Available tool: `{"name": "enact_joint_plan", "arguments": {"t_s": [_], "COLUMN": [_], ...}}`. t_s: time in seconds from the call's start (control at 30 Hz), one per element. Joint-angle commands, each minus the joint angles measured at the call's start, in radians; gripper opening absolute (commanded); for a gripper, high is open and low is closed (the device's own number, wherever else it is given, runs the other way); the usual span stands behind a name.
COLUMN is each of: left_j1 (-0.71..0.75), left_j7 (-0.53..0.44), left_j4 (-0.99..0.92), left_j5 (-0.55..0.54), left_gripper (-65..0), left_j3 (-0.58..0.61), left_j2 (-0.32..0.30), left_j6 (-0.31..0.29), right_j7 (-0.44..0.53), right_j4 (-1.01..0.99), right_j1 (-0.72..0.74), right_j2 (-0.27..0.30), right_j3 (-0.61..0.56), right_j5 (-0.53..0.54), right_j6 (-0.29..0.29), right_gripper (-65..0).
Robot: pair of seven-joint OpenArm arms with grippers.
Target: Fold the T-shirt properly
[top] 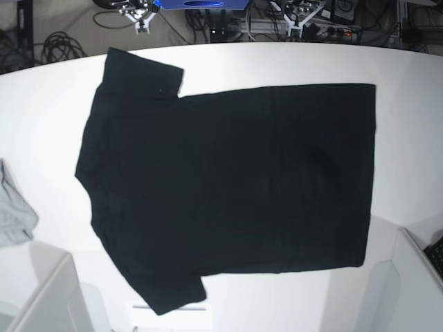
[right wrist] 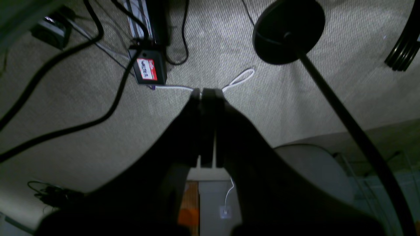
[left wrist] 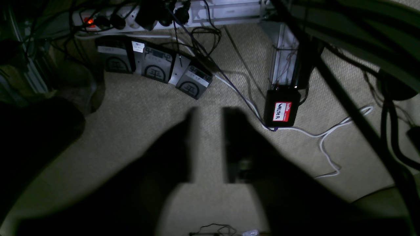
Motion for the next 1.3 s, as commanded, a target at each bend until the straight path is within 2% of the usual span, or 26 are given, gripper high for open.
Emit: {"name": "enact_joint_plan", "arguments": {"t_s": [0.0,0.07,0.13,0.2,0.23,0.33,0.43,0.6,1.1,1.27], "left_j1": [0.007,0.01,0.012,0.012,0.012,0.012,0.012,0.013,0.013,0.013], "left_j7": [-0.001,-0.001,-0.003,-0.003,-0.003,-0.003,-0.003,-0.003,-0.003,-0.004], "left_j4": [0.003,0.003,0.003,0.003,0.003,0.003,0.003,0.003,0.003,0.004], "left_j5": [-0.002,-0.002,-0.002,-0.002,-0.002,-0.002,-0.002,-0.002,-0.002,-0.002], "left_gripper": [-41.8,-29.6,-22.1,-18.3,-18.8,-23.9,-34.6,-65.0,-65.0,-65.0], "left_j3": [-0.002,-0.002,-0.002,-0.002,-0.002,-0.002,-0.002,-0.002,-0.002,-0.002], "left_j2": [-0.001,-0.001,-0.001,-0.001,-0.001,-0.001,-0.001,-0.001,-0.001,-0.001], "left_j6": [0.004,0.004,0.004,0.004,0.004,0.004,0.004,0.003,0.003,0.003], "right_j7": [-0.004,-0.004,-0.004,-0.003,-0.003,-0.003,-0.003,-0.003,-0.003,0.072], "right_j4": [0.001,0.001,0.001,0.001,0.001,0.001,0.001,0.001,0.001,0.001], "right_j1": [-0.003,-0.003,-0.005,-0.005,-0.005,-0.005,-0.005,-0.005,-0.005,-0.008], "right_j2": [0.003,0.002,0.002,0.002,0.002,0.002,0.003,0.003,0.008,0.008], "right_j3": [0.004,0.004,0.004,0.002,-0.001,-0.001,-0.002,-0.002,-0.002,-0.002], "right_j5": [0.007,0.007,0.007,0.007,0.006,0.004,0.003,0.003,0.003,0.003], "right_j6": [-0.008,-0.008,-0.008,-0.008,-0.008,-0.008,-0.008,-0.008,-0.008,-0.008], "right_gripper": [-65.0,-65.0,-65.0,-65.0,-65.0,-65.0,-65.0,-65.0,-65.0,-65.0]}}
